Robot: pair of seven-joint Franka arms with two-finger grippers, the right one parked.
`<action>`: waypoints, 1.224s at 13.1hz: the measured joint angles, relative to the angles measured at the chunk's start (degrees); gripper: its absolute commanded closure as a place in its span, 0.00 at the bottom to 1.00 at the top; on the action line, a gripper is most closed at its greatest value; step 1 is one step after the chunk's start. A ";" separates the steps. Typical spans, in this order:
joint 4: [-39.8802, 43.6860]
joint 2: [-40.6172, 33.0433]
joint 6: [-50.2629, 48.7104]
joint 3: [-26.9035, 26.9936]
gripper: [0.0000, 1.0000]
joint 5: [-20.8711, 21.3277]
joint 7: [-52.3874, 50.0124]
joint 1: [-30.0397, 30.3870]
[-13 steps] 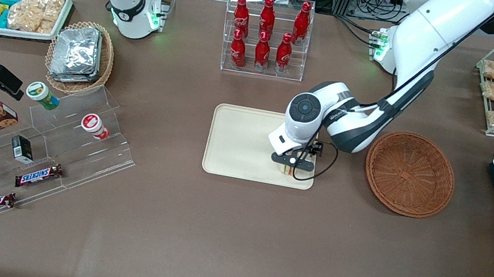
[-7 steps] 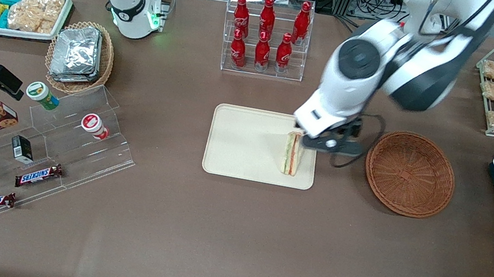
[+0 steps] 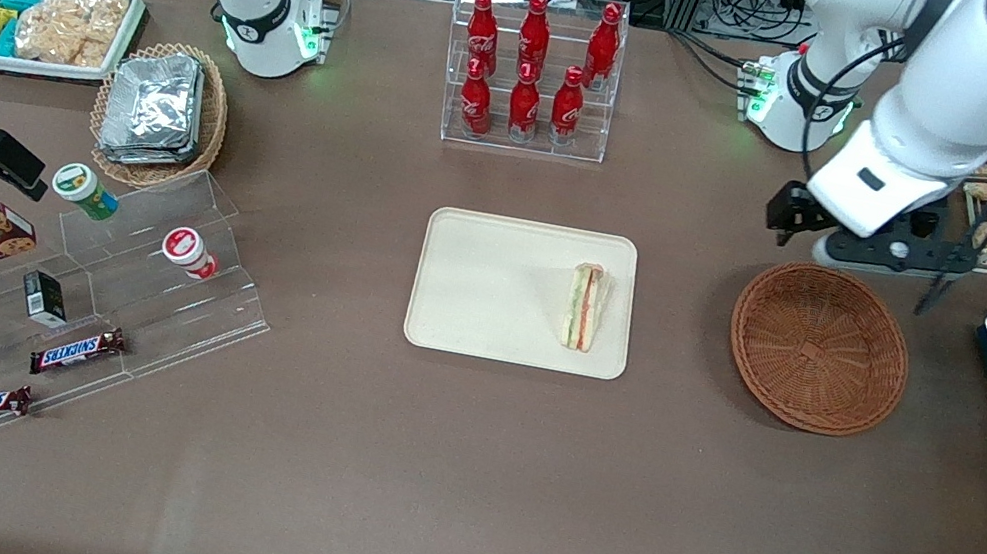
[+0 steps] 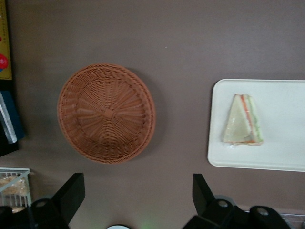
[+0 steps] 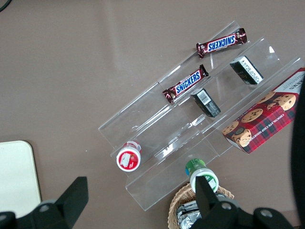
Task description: Place sandwich from basket to tray
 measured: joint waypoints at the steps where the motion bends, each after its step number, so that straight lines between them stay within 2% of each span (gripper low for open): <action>1: -1.23 -1.11 0.04 1.82 0.00 -0.12 2.27 -0.03; 6: -3.66 -3.97 0.09 12.67 0.00 -2.42 15.03 -0.02; 8: -3.78 -4.12 0.09 15.13 0.00 -2.76 17.56 0.00; 16: -3.35 -4.04 0.15 15.24 0.00 -2.83 17.64 -0.22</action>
